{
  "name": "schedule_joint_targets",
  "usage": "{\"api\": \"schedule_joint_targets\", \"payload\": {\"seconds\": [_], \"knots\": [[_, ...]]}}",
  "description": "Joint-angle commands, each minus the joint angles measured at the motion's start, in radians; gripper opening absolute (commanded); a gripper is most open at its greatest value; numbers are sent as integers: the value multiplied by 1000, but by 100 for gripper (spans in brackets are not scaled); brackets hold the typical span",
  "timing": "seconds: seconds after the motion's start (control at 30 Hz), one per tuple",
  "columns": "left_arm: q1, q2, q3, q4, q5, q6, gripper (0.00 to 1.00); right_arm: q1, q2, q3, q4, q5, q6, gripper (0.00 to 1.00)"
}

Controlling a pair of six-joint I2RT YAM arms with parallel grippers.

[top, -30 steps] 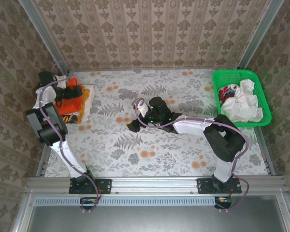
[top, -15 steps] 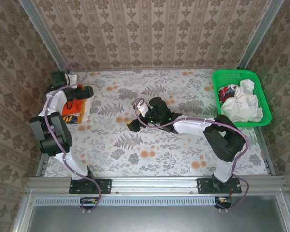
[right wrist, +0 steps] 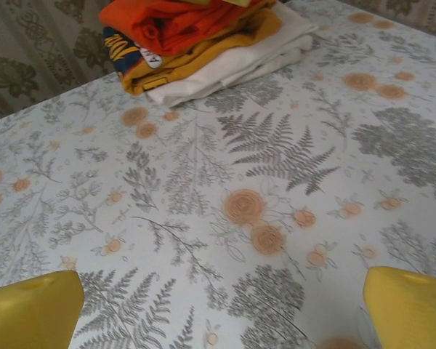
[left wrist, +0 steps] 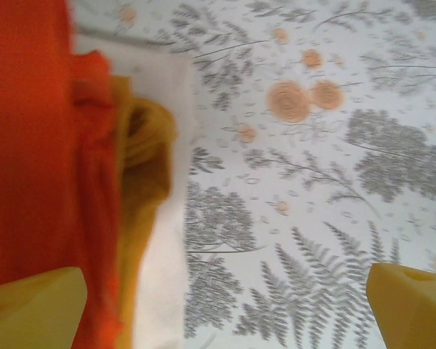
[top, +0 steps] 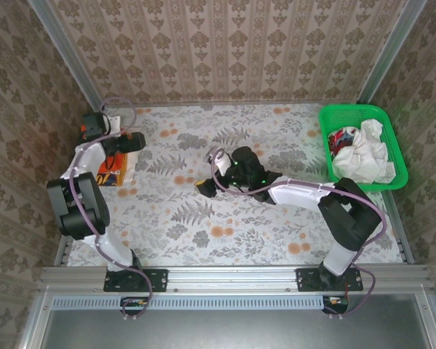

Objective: Fold and stack the t-shirts

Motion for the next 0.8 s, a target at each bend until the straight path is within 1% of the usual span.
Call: {"api": "schedule_joint_targets", "payload": {"seconds": [0.0,0.13,0.27,0.37,0.43,0.53,0.6,0.67,0.77], "knots": [[-52,-127,-87,130,-11,-42,100,-51,-72,-53,43,78,28,100],[-122,-246,-240,259,-80,-48,100,-143,-162,-140,63,144,64,100],[-200,-357,-415,375,-179,0,100,-248,-277,-237,58,240,73,100],[-239,-426,-548,465,-245,13,100,-331,-366,-315,57,323,56,100],[-248,-466,-630,520,-276,12,100,-378,-398,-357,57,390,33,100],[-248,-519,-741,582,-322,36,100,-442,-422,-419,87,529,30,100],[-248,-544,-795,607,-372,59,100,-479,-438,-445,95,540,-21,100],[-242,-551,-849,666,-394,88,100,-508,-439,-465,98,582,-45,100],[-222,-513,-879,747,-386,100,100,-580,-407,-533,215,542,-9,100]]}}
